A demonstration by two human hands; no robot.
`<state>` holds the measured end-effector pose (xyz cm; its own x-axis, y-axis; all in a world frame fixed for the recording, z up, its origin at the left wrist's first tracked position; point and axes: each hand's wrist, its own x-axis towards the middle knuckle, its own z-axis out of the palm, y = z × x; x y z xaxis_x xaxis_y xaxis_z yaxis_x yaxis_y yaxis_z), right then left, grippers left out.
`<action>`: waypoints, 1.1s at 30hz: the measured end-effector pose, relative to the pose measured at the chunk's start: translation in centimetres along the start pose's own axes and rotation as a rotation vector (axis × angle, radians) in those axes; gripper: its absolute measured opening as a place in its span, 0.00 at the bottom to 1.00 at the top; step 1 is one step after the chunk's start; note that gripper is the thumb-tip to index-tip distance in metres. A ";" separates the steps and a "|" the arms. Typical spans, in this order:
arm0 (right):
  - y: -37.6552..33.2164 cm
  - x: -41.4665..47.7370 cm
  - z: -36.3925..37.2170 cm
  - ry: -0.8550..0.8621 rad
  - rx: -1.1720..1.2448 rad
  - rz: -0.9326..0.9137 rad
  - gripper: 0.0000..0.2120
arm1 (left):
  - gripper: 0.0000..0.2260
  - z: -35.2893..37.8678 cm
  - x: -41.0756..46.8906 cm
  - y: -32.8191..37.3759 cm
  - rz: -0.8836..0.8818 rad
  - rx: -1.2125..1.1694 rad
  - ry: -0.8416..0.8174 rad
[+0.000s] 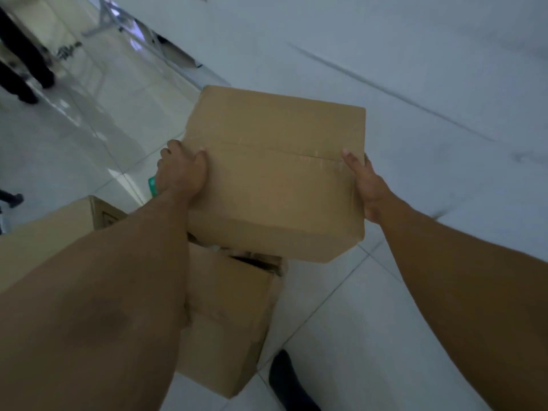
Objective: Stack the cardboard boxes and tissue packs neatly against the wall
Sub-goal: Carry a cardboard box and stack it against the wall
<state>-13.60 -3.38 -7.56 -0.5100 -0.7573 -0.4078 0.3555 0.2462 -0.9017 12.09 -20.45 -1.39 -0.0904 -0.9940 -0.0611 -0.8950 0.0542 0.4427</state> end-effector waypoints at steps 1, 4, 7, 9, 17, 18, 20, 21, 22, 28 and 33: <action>0.2 -1.6 -2.1 0.014 0.010 -0.007 0.35 | 0.30 0.3 -2.2 1.1 0.015 -0.012 0.005; 2.0 -7.7 -9.3 0.067 0.036 0.001 0.40 | 0.28 2.4 -9.9 4.6 0.057 -0.044 0.021; 5.2 -14.1 -16.7 0.137 0.101 0.050 0.40 | 0.26 5.7 -17.3 6.6 0.076 -0.078 -0.047; 7.7 -18.5 -21.3 0.168 0.126 0.094 0.30 | 0.26 8.3 -21.8 7.9 0.117 -0.057 -0.116; 15.8 -31.2 -37.0 0.371 0.167 0.280 0.11 | 0.26 20.1 -36.8 13.6 0.234 0.062 -0.364; 16.7 -32.1 -38.7 0.402 0.164 0.292 0.15 | 0.26 21.6 -38.4 14.3 0.247 0.079 -0.394; 18.7 -33.6 -42.2 0.470 0.154 0.310 0.21 | 0.25 24.5 -41.3 15.3 0.245 0.085 -0.458; 19.7 -34.1 -43.8 0.495 0.152 0.321 0.23 | 0.24 25.9 -42.6 15.8 0.245 0.082 -0.490; 20.5 -34.5 -45.4 0.513 0.154 0.325 0.25 | 0.23 27.2 -43.7 16.1 0.243 0.087 -0.521; 24.3 -35.0 -51.5 0.578 0.128 0.334 0.30 | 0.23 34.2 -47.7 17.3 0.240 0.090 -0.614; 26.2 -34.6 -53.6 0.693 0.033 0.319 0.30 | 0.21 38.5 -48.1 18.5 0.257 0.075 -0.633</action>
<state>-28.66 61.65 -24.75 -0.7497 -0.0969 -0.6546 0.5859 0.3627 -0.7247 -16.91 32.00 -24.71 -0.5217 -0.7031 -0.4833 -0.8365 0.3101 0.4518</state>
